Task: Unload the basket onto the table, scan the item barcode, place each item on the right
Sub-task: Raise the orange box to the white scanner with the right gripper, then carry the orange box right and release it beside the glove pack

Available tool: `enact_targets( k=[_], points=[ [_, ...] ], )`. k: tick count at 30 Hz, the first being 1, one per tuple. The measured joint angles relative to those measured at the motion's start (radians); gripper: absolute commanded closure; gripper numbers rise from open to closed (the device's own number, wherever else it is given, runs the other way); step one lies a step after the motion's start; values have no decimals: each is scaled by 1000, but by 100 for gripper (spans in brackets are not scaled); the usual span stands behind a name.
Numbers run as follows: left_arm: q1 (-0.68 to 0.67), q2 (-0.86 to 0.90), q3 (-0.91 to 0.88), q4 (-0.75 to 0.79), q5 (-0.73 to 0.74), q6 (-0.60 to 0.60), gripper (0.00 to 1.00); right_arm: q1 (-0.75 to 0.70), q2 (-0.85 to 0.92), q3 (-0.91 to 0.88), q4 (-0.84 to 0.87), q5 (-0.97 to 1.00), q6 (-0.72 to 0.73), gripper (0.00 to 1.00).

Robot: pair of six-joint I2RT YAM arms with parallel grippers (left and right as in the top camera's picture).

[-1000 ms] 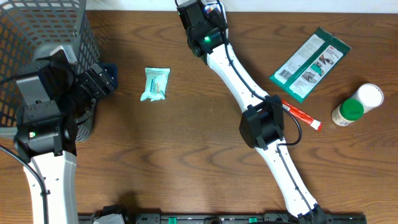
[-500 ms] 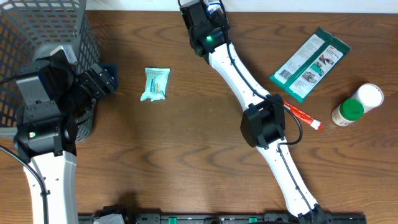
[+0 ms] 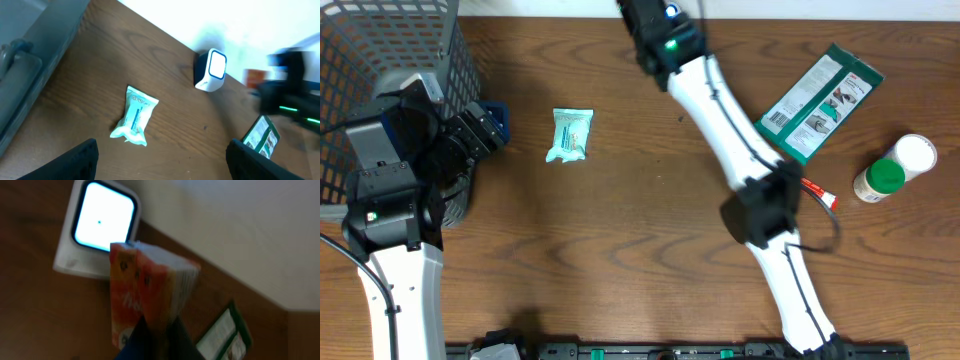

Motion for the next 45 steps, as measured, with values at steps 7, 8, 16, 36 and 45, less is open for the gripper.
enact_targets(
  k=[7, 8, 16, 36, 45],
  points=[
    [0, 0, 0, 1, 0, 0, 17, -84, -347, 24, -354, -219, 127, 99],
    [0, 0, 0, 1, 0, 0, 17, -105, -371, 27, -386, -245, 134, 99],
    [0, 0, 0, 1, 0, 0, 18, -333, -372, -8, -610, -421, 165, 99],
    [0, 0, 0, 1, 0, 0, 18, -651, -346, -909, -107, -509, 201, 16],
    [0, 0, 0, 1, 0, 0, 18, -656, -346, -941, -128, -528, 191, 1]
  ],
)
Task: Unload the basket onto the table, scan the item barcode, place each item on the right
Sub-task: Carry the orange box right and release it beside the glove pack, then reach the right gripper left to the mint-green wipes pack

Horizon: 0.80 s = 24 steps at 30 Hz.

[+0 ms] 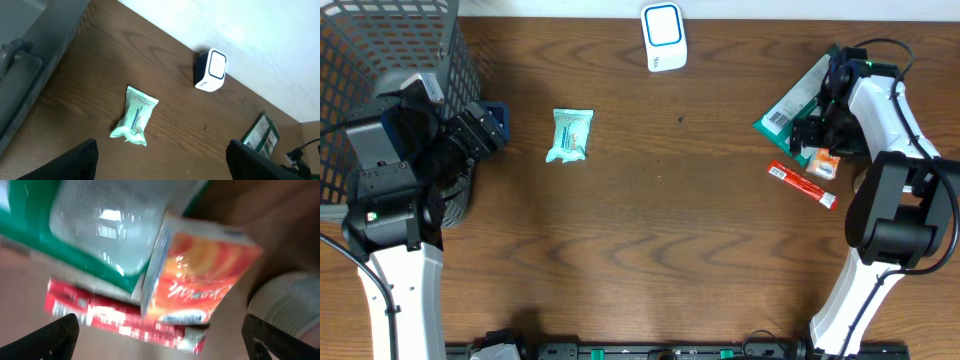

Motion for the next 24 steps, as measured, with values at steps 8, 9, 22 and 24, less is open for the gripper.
enact_targets(
  k=[8, 9, 22, 24],
  points=[
    [0, 0, 0, 0, 0, 0, 17, 13, 0, 141, -134, -137, -11, 1],
    [0, 0, 0, 0, 0, 0, 17, 17, 0, 166, -135, -185, -11, 1],
    [0, 0, 0, 0, 0, 0, 17, 288, 0, 206, 150, -595, 164, 13],
    [0, 0, 0, 0, 0, 0, 17, 367, 0, 204, 235, -601, 203, 18]
  ],
)
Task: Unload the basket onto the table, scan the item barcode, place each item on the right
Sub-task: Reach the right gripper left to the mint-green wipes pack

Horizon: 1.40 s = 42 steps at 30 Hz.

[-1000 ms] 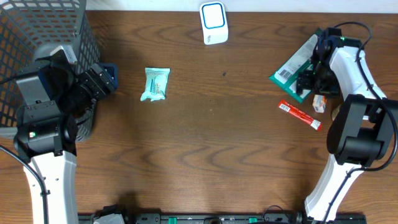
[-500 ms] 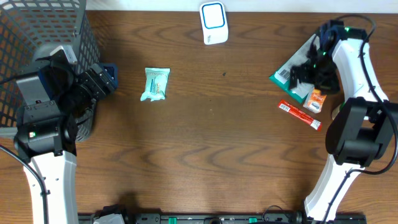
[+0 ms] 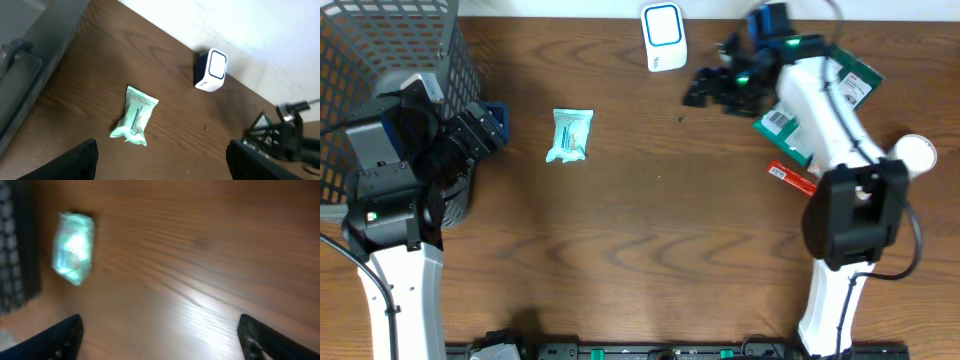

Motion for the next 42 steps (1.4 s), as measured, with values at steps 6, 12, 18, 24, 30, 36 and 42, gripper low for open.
enact_targets(
  k=[6, 12, 18, 24, 30, 36, 42],
  points=[
    [0, 0, 0, 0, 0, 0, 17, 269, 17, -1, 237, 89, 97, 43],
    [0, 0, 0, 0, 0, 0, 17, 475, 121, -2, 476, 285, 166, 73],
    [0, 0, 0, 0, 0, 0, 17, 532, 259, -5, 744, 408, 190, 80],
    [0, 0, 0, 0, 0, 0, 17, 521, 353, -2, 834, 456, 161, 93],
    [0, 0, 0, 0, 0, 0, 17, 504, 314, 34, 557, 464, 161, 97],
    [0, 0, 0, 0, 0, 0, 17, 467, 235, 28, 208, 489, 102, 99],
    [0, 0, 0, 0, 0, 0, 17, 423, 193, 8, -6, 595, 55, 99]
  ],
)
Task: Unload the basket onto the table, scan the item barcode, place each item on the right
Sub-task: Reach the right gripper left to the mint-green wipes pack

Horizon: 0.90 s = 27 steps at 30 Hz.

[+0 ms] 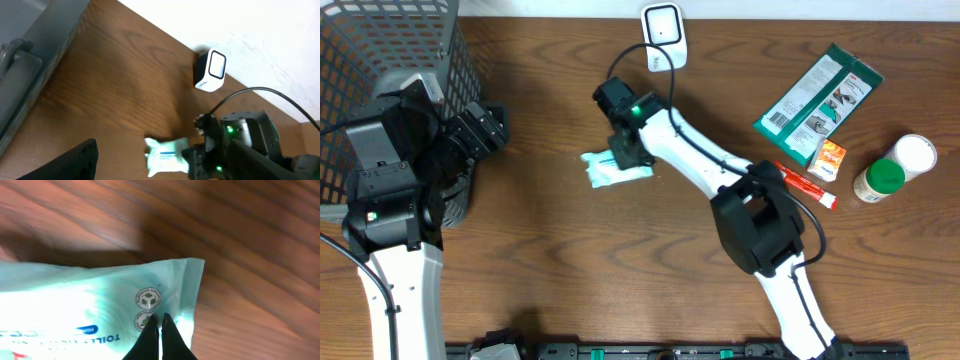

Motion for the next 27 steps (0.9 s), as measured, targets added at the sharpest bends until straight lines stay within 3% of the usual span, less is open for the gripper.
enact_targets(
  k=[2, 3, 4, 5, 7, 9, 12, 18, 21, 27],
  points=[
    [0, 0, 0, 0, 0, 0, 17, -22, -19, -8, -32, 4, -10, 93],
    [0, 0, 0, 0, 0, 0, 17, -34, -32, -13, -38, -3, -18, 86],
    [0, 0, 0, 0, 0, 0, 17, -48, -53, -16, -40, -17, -26, 73],
    [0, 0, 0, 0, 0, 0, 17, -58, -75, -18, -40, -37, -39, 70],
    [0, 0, 0, 0, 0, 0, 17, -83, -132, -19, -37, -89, -65, 76],
    [0, 0, 0, 0, 0, 0, 17, -100, -196, -18, -26, -165, -85, 89],
    [0, 0, 0, 0, 0, 0, 17, -100, -240, -16, 23, -251, -93, 94],
    [0, 0, 0, 0, 0, 0, 17, -37, -175, -12, 242, -312, -101, 90],
    [0, 0, 0, 0, 0, 0, 17, 15, -93, -12, 361, -284, -102, 78],
    [0, 0, 0, 0, 0, 0, 17, 106, 64, -13, 467, -189, -107, 80]
  ],
)
